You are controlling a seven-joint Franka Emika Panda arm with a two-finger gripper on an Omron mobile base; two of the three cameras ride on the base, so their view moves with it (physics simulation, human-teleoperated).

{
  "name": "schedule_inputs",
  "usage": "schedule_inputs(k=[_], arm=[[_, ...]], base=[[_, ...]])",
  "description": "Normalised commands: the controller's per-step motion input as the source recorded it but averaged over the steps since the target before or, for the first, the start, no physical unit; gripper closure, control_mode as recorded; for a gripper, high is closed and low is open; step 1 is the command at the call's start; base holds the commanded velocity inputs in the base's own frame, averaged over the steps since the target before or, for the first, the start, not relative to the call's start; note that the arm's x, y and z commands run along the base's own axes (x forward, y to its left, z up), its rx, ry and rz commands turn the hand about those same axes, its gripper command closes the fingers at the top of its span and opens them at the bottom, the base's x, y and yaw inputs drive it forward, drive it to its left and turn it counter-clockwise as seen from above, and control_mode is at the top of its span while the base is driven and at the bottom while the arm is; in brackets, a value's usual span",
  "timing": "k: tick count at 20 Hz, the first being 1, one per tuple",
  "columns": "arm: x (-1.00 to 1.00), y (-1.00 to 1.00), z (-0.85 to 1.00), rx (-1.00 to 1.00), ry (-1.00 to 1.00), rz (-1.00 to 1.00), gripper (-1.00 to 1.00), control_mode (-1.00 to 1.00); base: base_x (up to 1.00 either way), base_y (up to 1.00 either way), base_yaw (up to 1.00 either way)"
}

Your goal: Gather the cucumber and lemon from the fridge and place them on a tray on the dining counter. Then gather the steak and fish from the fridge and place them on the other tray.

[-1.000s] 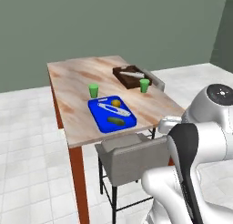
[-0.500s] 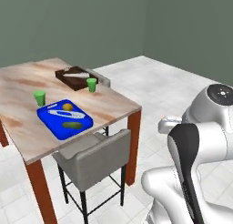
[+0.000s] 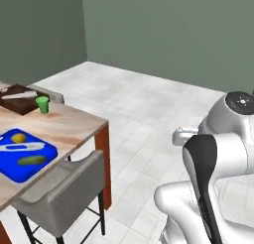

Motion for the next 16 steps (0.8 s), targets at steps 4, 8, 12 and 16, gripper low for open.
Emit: schedule_inputs(k=[4, 8, 12, 16], arm=[[0.00, 0.00, 0.00, 0.00, 0.00, 0.00, -1.00, 1.00], [0.00, 0.00, 0.00, 0.00, 0.00, 0.00, -1.00, 1.00], [0.00, 0.00, 0.00, 0.00, 0.00, 0.00, -1.00, 1.00], [0.00, 0.00, 0.00, 0.00, 0.00, 0.00, -1.00, 1.00]], base=[[-0.38, 0.00, -0.53], [-0.48, 0.00, -0.53], [-0.65, 0.01, -0.50], [-0.65, 0.33, -0.43]])
